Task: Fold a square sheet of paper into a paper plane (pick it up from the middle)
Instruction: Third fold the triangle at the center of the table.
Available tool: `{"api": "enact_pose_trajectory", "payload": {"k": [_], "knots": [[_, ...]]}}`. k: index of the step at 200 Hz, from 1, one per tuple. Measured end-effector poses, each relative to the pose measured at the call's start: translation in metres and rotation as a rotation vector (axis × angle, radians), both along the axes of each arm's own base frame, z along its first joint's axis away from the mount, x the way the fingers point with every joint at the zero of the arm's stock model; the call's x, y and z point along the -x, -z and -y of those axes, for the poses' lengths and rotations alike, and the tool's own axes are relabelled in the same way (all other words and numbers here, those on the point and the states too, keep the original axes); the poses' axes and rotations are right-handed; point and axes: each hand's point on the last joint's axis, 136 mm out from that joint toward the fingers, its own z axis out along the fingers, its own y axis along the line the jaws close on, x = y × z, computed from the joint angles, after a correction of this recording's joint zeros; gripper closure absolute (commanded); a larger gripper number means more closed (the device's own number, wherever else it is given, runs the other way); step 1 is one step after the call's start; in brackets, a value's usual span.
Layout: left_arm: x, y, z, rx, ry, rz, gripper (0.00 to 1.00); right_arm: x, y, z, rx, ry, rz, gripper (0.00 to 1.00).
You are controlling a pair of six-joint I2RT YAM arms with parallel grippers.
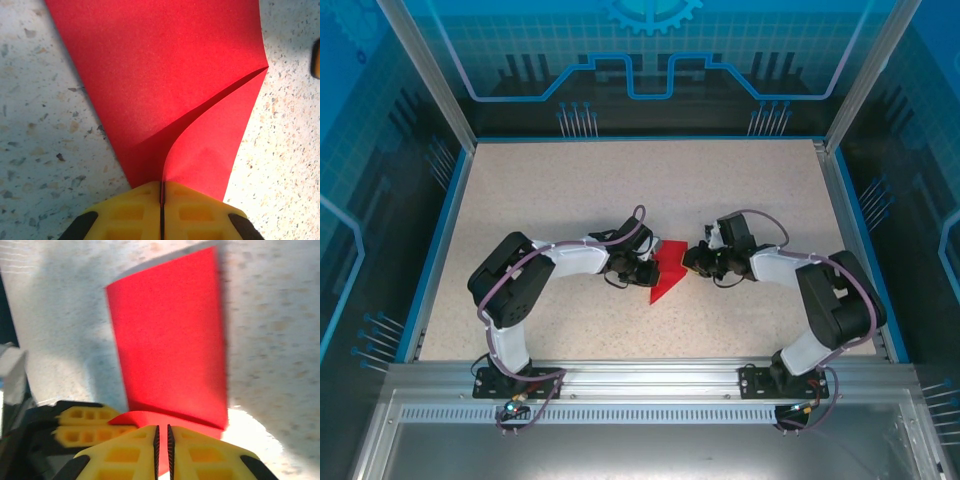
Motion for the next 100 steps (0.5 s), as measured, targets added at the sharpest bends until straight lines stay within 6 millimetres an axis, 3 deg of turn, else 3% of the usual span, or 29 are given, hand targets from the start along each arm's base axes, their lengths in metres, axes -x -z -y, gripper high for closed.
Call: {"api": "enact_pose_trajectory", "payload": {"k": [56, 100], "knots": [[0.0, 0.0, 0.0, 0.0, 0.0, 0.0, 0.92, 0.027, 0.012, -0.038, -0.005, -0.089, -0.048, 0.88], [0.0, 0.0, 0.0, 0.0, 0.0, 0.0, 0.92, 0.038, 0.023, -0.043, -0.01, -0.078, -0.071, 0.87]]}}
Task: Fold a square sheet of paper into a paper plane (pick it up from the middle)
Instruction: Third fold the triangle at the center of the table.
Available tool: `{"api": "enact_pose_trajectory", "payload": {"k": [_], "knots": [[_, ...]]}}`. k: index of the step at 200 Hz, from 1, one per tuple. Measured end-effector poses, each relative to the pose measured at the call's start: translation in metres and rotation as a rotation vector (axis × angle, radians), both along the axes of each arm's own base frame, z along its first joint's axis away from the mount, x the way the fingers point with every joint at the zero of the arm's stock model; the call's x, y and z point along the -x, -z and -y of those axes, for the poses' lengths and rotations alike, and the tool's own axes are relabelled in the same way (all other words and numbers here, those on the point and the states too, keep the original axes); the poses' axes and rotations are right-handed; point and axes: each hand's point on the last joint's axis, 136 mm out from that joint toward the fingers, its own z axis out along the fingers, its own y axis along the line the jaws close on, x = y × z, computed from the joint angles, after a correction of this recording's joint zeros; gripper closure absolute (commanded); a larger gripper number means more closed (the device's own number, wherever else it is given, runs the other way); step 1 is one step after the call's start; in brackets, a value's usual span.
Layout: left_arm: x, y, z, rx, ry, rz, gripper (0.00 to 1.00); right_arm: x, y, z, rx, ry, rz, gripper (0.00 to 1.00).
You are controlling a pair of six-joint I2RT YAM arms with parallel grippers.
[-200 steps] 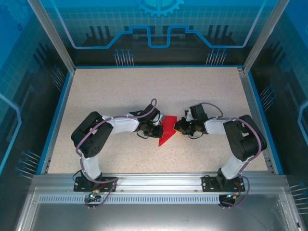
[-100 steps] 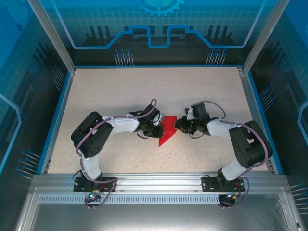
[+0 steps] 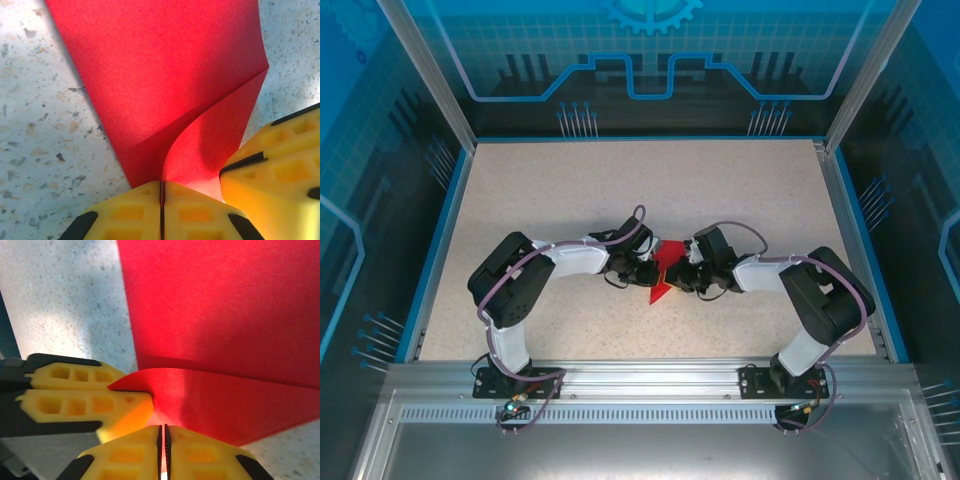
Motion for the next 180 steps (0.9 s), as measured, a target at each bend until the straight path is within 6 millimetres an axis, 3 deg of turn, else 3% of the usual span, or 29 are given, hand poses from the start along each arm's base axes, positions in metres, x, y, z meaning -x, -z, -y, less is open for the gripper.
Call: {"api": "enact_pose_trajectory", "payload": {"k": [90, 137, 180], "knots": [[0.0, 0.0, 0.0, 0.0, 0.0, 0.0, 0.92, 0.002, 0.011, 0.001, -0.008, 0.006, -0.005, 0.87], [0.0, 0.0, 0.0, 0.0, 0.0, 0.0, 0.92, 0.01, -0.002, 0.005, -0.026, 0.014, 0.026, 0.86], [0.0, 0.0, 0.0, 0.0, 0.0, 0.0, 0.92, 0.013, -0.009, -0.008, -0.062, -0.001, 0.047, 0.87]]}}
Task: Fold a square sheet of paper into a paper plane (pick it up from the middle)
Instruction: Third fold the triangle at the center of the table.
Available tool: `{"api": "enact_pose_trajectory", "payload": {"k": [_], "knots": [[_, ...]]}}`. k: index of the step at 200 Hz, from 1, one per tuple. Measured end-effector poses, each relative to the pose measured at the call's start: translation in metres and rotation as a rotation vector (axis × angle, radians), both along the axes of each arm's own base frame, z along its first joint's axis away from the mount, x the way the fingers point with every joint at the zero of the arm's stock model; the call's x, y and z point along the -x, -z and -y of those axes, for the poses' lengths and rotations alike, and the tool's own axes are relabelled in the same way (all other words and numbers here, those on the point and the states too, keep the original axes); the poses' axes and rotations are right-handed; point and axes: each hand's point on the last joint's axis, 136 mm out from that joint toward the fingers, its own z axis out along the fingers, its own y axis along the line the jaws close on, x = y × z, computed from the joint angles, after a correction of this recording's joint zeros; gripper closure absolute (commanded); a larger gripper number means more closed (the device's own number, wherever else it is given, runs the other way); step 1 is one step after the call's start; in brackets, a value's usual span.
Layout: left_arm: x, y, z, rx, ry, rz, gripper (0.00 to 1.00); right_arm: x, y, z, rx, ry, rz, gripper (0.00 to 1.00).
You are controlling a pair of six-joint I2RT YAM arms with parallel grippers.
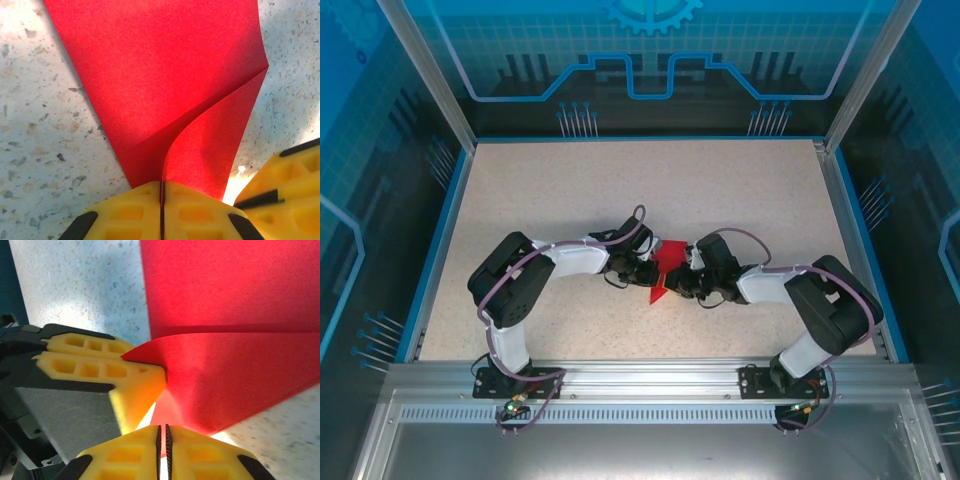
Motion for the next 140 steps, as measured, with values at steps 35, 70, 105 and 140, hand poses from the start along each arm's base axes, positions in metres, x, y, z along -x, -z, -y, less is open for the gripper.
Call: {"api": "enact_pose_trajectory", "payload": {"k": [35, 70, 105, 140], "knots": [[0.0, 0.0, 0.0, 0.0, 0.0, 0.0, 0.92, 0.001, 0.011, -0.004, 0.005, -0.003, -0.017, 0.87], [0.0, 0.0, 0.0, 0.0, 0.003, 0.001, 0.92, 0.001, 0.017, -0.005, -0.009, 0.004, -0.023, 0.87], [0.0, 0.0, 0.0, -0.001, 0.003, 0.001, 0.92, 0.001, 0.015, -0.005, -0.009, 0.008, -0.016, 0.87], [0.0, 0.0, 0.0, 0.0, 0.004, 0.002, 0.92, 0.004, 0.0, -0.008, -0.019, 0.003, 0.027, 0.88]]}}
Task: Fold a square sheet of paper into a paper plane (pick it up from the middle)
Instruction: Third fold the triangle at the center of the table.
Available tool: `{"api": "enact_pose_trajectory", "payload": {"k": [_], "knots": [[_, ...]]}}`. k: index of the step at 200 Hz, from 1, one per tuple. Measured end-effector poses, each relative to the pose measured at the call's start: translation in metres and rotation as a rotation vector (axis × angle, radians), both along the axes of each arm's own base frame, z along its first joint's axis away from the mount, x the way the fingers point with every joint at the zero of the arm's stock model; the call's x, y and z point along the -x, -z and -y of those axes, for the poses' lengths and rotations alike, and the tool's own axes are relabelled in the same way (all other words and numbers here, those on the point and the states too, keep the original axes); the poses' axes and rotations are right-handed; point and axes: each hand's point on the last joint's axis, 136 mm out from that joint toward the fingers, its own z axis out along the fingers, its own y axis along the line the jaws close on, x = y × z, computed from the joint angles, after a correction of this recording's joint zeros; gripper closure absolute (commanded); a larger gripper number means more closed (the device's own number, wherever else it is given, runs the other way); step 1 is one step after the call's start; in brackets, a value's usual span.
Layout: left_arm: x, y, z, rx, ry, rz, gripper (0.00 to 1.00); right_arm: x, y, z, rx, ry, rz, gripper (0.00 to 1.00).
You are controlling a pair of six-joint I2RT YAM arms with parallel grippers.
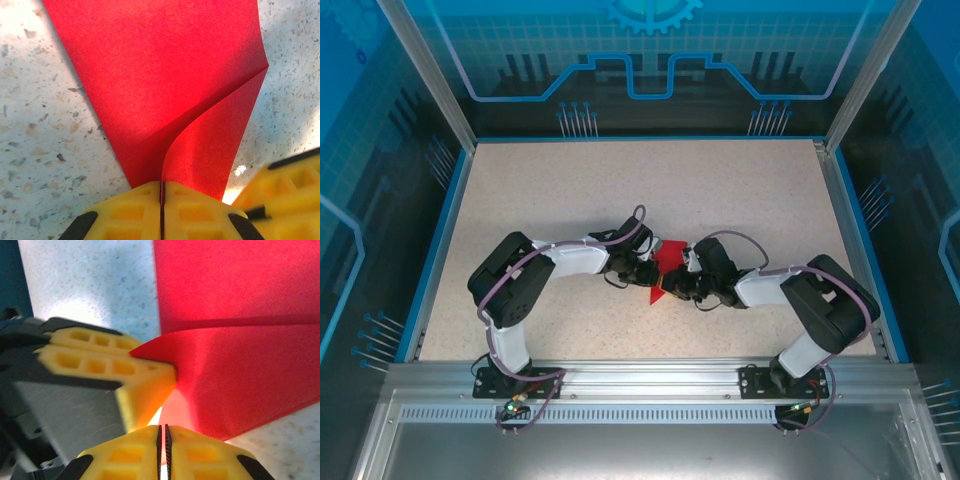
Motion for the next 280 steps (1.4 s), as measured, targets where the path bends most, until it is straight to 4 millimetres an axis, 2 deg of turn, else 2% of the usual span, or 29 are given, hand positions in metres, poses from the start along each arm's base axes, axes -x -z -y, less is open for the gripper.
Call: {"api": "enact_pose_trajectory", "payload": {"k": [40, 68, 133, 175, 203, 235, 280], "knots": [[0.0, 0.001, 0.0, 0.0, 0.002, 0.002, 0.92, 0.008, 0.005, -0.007, 0.023, -0.018, 0.004, 0.9], [0.0, 0.0, 0.0, 0.004, 0.002, 0.001, 0.92, 0.011, 0.02, -0.007, 0.05, -0.013, -0.03, 0.91], [0.0, 0.001, 0.0, 0.006, 0.003, 0.002, 0.92, 0.011, 0.018, -0.008, 0.043, -0.006, -0.028, 0.9], [0.0, 0.0, 0.0, 0.006, 0.003, 0.002, 0.92, 0.016, 0.006, -0.016, 0.028, -0.028, -0.003, 0.9], [0.0, 0.0, 0.0, 0.007, 0.003, 0.001, 0.92, 0.021, 0.007, -0.019, 0.03, -0.039, -0.005, 0.9], [0.0, 0.0, 0.0, 0.008, 0.004, 0.001, 0.92, 0.024, 0.02, -0.017, 0.054, -0.041, -0.031, 0.9], [0.0, 0.001, 0.0, 0.009, 0.003, 0.001, 0.92, 0.024, 0.018, -0.017, 0.054, -0.041, -0.028, 0.9]]}}
